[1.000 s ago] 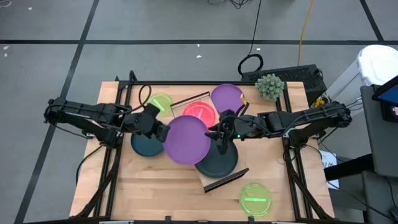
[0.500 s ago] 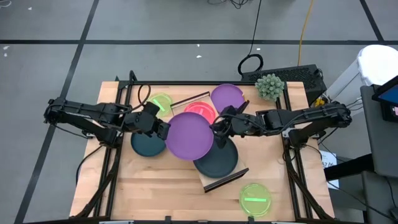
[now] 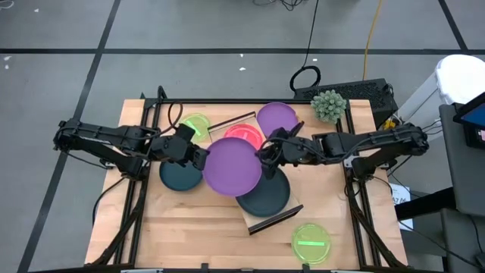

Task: Place and stack plates onto a shelf
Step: Stack the bottom purple plate on top of the black plate on the shelf, then stack the bottom green plate on top of the pink plate on the shelf

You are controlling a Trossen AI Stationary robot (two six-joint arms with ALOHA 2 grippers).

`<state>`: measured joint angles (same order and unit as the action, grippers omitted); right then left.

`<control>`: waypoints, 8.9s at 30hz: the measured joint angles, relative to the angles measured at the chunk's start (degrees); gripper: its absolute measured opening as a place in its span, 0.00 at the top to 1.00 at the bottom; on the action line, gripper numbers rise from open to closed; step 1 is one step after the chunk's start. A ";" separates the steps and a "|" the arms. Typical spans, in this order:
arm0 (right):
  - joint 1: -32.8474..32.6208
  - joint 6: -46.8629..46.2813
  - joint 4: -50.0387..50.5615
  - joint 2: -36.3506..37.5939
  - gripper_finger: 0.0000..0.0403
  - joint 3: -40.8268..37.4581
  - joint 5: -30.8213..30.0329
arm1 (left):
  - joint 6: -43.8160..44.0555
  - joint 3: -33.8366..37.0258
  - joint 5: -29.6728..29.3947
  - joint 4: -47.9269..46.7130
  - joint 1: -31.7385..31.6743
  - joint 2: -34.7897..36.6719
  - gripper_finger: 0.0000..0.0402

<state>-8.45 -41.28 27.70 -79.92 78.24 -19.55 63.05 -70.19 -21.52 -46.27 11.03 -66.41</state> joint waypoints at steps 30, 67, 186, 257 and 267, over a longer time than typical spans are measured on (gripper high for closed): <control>1.51 -3.77 2.00 0.42 0.99 -0.20 2.49 | -0.19 -0.31 -0.23 10.38 -0.04 0.11 0.58; 3.65 -27.36 20.42 15.16 0.99 -2.40 21.44 | -11.69 -0.15 -4.09 13.29 -1.31 0.09 0.44; -21.16 -48.00 21.29 30.78 0.77 -23.89 21.24 | -12.44 -0.11 -1.02 -0.77 -1.16 0.04 0.44; -38.71 -60.22 -29.89 13.27 0.87 -61.18 28.97 | -11.92 -0.11 -0.02 -0.67 1.92 0.02 0.44; -38.71 -64.35 -31.53 13.42 0.99 -61.27 28.68 | -13.13 -0.11 -1.57 -0.67 1.64 0.02 0.44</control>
<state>-47.16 -105.63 -3.84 -66.50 16.97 9.14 49.92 -70.30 -23.09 -46.94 12.67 -66.39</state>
